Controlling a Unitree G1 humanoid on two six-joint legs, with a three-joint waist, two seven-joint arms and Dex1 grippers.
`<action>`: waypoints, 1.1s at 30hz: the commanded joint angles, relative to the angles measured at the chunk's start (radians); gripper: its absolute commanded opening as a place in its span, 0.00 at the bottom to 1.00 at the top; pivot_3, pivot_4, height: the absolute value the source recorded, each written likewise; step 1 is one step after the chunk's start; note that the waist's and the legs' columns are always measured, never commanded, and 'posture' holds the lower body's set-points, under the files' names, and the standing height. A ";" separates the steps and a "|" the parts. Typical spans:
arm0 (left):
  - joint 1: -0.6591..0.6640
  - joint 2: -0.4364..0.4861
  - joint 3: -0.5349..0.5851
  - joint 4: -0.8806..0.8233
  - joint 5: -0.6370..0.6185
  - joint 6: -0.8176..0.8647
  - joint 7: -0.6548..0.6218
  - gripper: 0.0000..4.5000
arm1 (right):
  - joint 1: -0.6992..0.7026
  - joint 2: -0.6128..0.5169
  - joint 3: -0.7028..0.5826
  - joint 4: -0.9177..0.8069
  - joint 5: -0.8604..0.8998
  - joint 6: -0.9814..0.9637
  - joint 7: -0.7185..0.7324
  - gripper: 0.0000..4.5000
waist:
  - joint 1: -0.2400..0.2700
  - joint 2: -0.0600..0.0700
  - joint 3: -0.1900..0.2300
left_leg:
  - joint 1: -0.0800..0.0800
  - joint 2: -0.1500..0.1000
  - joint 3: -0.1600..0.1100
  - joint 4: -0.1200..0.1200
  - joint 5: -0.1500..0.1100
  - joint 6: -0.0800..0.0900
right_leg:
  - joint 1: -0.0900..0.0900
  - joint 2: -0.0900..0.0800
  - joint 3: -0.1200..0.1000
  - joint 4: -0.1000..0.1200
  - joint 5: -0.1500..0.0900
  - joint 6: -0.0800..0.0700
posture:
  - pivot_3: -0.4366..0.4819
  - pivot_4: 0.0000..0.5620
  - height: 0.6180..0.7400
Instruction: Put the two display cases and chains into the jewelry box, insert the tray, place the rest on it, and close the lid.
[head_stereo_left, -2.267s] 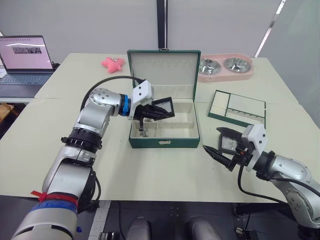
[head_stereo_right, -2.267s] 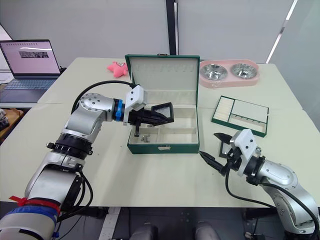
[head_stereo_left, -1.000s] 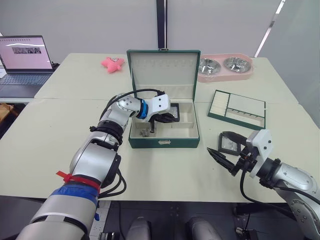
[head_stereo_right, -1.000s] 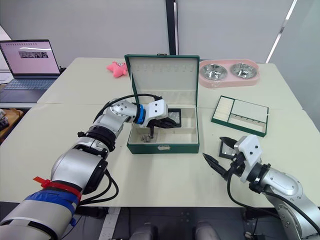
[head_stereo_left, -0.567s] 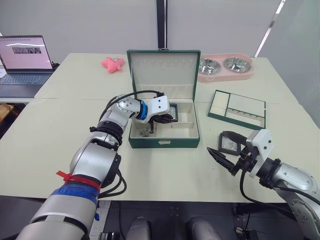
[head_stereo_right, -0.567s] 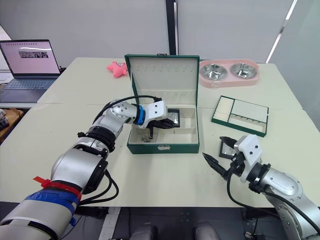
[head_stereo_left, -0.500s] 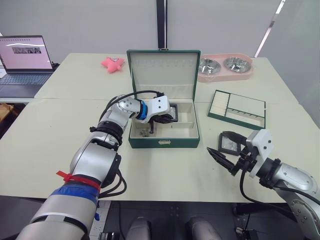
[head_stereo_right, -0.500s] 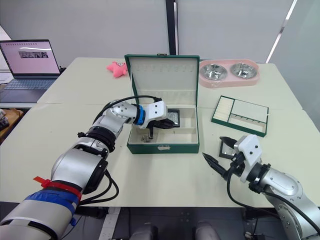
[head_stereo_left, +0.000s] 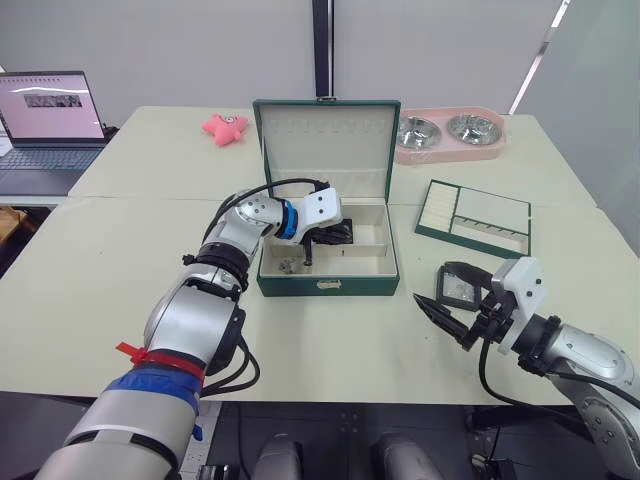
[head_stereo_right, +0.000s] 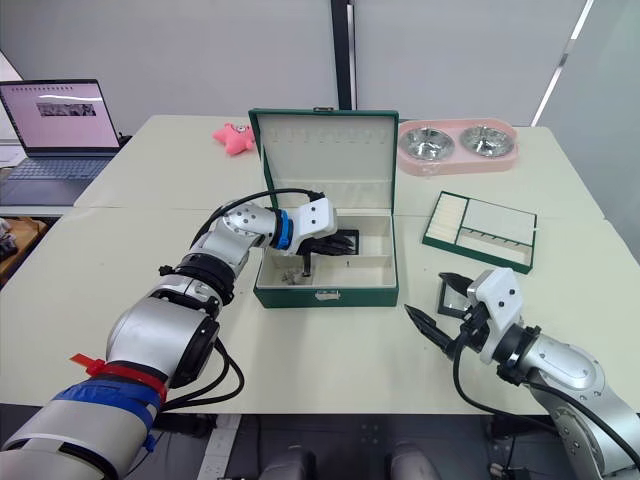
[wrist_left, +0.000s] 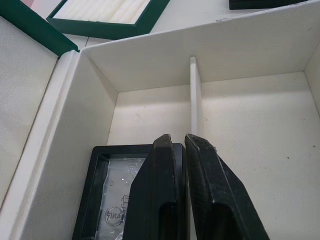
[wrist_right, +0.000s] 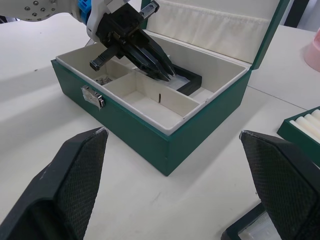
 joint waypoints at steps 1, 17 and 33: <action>-0.045 0.010 0.049 -0.008 -0.034 0.019 -0.015 0.20 | -0.011 -0.003 -0.032 -0.036 0.020 -0.007 -0.002 1.00 | 0.000 0.000 0.000 | 0.000 0.000 0.000 0.000 0.000 0.000 | 0.000 0.000 0.000 0.000 0.000 0.000 | 0.48 0.27 1.00; 0.250 0.234 0.298 -0.727 -0.395 0.690 -0.193 0.99 | -0.029 0.003 -0.153 0.104 0.087 -0.041 0.055 1.00 | -0.014 0.000 0.000 | 0.001 0.002 0.000 0.000 0.000 0.000 | 0.000 0.000 0.001 0.003 0.000 0.000 | 0.48 0.27 1.00; 0.799 0.405 0.691 -1.256 -0.591 1.028 0.230 0.99 | -0.012 -0.009 -0.300 0.503 -0.009 -0.250 0.116 1.00 | -0.004 0.001 0.000 | 0.002 0.002 0.000 0.002 0.000 0.000 | 0.001 -0.001 0.001 0.005 0.000 0.000 | 0.48 0.27 1.00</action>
